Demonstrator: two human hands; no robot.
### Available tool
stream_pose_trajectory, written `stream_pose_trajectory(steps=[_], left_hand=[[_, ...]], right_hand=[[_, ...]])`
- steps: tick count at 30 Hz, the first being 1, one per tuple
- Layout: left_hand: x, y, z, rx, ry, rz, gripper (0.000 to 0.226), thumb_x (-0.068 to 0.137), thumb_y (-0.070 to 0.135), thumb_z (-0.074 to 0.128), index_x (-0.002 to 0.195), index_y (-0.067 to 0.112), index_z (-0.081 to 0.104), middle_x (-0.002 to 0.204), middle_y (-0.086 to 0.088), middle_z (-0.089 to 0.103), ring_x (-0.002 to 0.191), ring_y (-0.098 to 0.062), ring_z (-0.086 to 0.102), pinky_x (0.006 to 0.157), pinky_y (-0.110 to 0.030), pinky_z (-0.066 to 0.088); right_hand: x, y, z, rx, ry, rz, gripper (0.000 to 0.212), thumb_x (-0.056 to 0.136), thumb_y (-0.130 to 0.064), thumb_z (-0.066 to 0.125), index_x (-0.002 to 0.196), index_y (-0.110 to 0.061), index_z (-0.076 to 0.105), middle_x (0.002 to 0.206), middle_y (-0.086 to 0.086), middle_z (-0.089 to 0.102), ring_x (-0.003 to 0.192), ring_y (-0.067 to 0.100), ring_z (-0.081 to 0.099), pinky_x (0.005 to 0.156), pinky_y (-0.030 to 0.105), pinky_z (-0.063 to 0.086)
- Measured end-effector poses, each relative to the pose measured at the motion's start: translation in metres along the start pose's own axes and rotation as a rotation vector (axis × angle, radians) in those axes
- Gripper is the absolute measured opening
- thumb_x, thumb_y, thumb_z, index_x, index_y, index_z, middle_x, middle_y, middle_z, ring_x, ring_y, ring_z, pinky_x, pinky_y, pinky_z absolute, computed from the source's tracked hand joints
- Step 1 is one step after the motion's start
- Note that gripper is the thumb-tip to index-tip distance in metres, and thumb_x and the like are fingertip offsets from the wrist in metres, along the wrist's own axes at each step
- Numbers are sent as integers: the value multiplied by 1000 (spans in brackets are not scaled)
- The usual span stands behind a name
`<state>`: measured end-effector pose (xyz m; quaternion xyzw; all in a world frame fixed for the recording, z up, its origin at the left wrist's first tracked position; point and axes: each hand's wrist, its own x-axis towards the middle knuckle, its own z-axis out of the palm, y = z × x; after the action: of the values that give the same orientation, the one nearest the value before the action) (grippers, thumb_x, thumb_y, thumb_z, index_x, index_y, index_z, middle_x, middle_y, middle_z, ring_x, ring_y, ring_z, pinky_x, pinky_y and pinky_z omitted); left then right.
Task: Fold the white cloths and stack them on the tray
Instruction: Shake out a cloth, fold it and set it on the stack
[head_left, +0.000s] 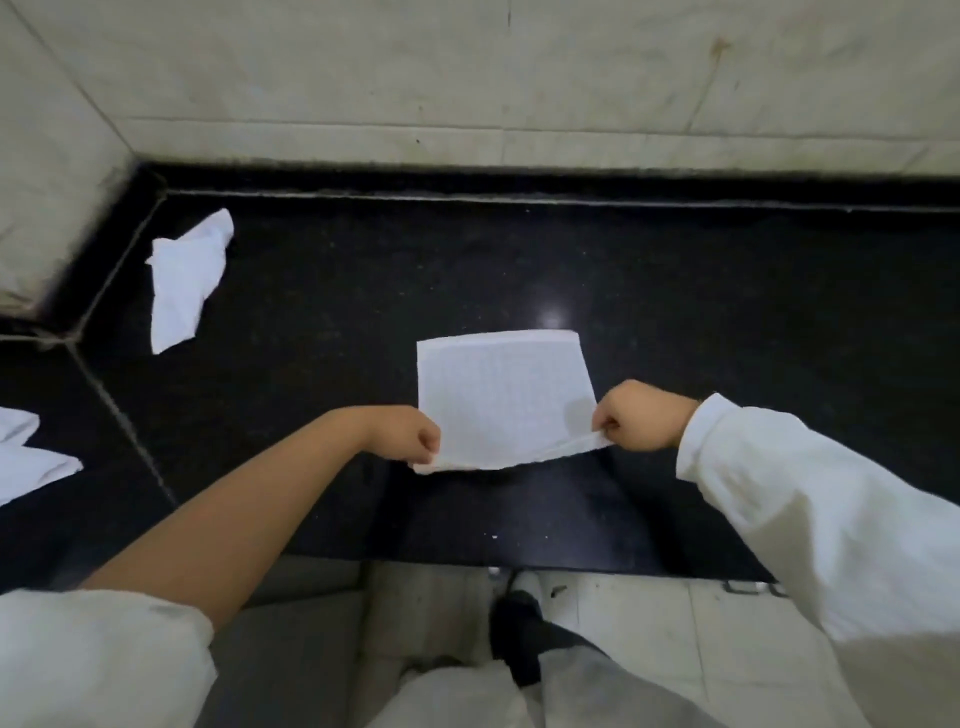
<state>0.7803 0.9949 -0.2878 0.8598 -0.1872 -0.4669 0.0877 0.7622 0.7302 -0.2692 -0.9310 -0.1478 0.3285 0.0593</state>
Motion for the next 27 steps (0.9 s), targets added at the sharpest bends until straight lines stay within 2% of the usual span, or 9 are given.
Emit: stream_pose_trajectory(steps=[2, 4, 8, 10, 12, 14, 17, 23, 27], left_hand=[[9, 6, -4, -52, -131, -61, 13, 94, 11, 45, 82, 15, 50, 76, 9, 47, 71, -6, 49, 63, -18, 37], [15, 5, -12, -116, -98, -85, 19, 94, 12, 45, 78, 18, 51, 78, 7, 51, 73, -7, 53, 64, -17, 39], [31, -3, -31, -119, 364, -154, 19, 95, 13, 46, 101, 5, 62, 95, -6, 58, 85, -14, 51, 71, -24, 43], [42, -6, -38, -119, 509, -231, 22, 95, 16, 46, 106, 6, 62, 100, -9, 62, 87, -19, 55, 81, -31, 47], [53, -7, -43, -105, 584, -281, 23, 96, 18, 44, 109, 8, 60, 106, -10, 64, 93, -23, 59, 82, -34, 48], [64, -9, -43, -46, 617, -300, 25, 97, 17, 40, 110, 6, 59, 109, -12, 63, 94, -23, 58, 80, -34, 48], [78, -15, -39, 43, 668, -285, 26, 98, 15, 38, 111, 5, 57, 115, -11, 57, 107, -23, 53, 85, -32, 46], [79, -23, -38, 188, 580, -206, 26, 98, 14, 38, 121, 9, 49, 123, -7, 52, 113, -20, 49, 93, -28, 43], [77, -22, -40, 148, 520, -209, 27, 96, 10, 40, 123, 7, 47, 127, -9, 46, 109, -20, 51, 93, -27, 43]], right_hand=[[9, 11, -8, 53, -51, -23, 29, 88, -3, 47, 108, -3, 67, 114, 9, 68, 107, 23, 60, 88, 25, 43], [22, 21, -17, 98, -21, -23, 27, 88, -4, 48, 108, -3, 67, 114, 10, 67, 107, 23, 60, 87, 23, 42], [61, 33, -28, 164, 153, 46, 27, 87, -2, 46, 104, -2, 67, 114, 13, 65, 106, 28, 59, 89, 30, 46], [80, 35, -31, 183, 217, 105, 29, 87, -2, 43, 105, -3, 66, 115, 14, 64, 106, 31, 59, 90, 34, 47], [95, 35, -33, 181, 264, 149, 31, 88, -2, 42, 108, -4, 66, 119, 15, 62, 111, 32, 56, 93, 35, 46], [104, 33, -31, 174, 298, 192, 32, 89, -3, 42, 109, -5, 66, 123, 15, 57, 117, 32, 50, 96, 36, 44], [111, 32, -22, 177, 297, 217, 33, 90, -3, 41, 112, -5, 65, 126, 15, 54, 120, 31, 47, 100, 35, 42], [115, 28, -23, 218, 280, 226, 30, 88, -1, 42, 110, -1, 63, 121, 16, 55, 115, 31, 50, 92, 32, 44], [116, 25, -26, 243, 243, 241, 25, 86, 2, 43, 103, 0, 62, 118, 17, 55, 108, 32, 54, 88, 31, 44]])
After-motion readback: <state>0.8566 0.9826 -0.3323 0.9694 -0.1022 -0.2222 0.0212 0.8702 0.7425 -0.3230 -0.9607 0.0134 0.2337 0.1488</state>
